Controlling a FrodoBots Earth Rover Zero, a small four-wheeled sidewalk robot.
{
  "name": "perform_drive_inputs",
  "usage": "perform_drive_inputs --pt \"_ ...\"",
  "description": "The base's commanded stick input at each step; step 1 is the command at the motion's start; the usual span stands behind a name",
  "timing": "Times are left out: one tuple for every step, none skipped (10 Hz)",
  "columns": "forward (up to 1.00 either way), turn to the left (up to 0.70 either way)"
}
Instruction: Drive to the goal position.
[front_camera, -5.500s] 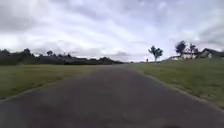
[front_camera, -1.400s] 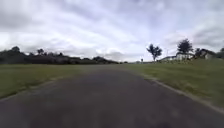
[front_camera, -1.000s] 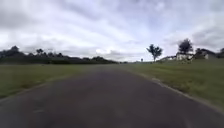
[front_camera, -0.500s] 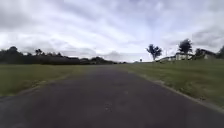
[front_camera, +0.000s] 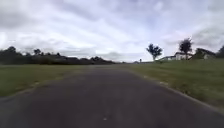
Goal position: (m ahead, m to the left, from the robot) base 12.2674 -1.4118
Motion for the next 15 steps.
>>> perform_drive_inputs --pt "0.70 0.00" --pt "0.70 0.00" --pt "0.70 0.00" --pt "0.70 0.00" --pt "0.70 0.00" --pt "0.70 0.00" --pt "0.70 0.00" --pt "0.70 0.00" --pt "0.70 0.00" --pt "0.70 0.00" --pt "0.70 0.00" --pt "0.70 0.00" --pt "0.70 0.00" --pt "0.70 0.00" --pt "0.70 0.00"
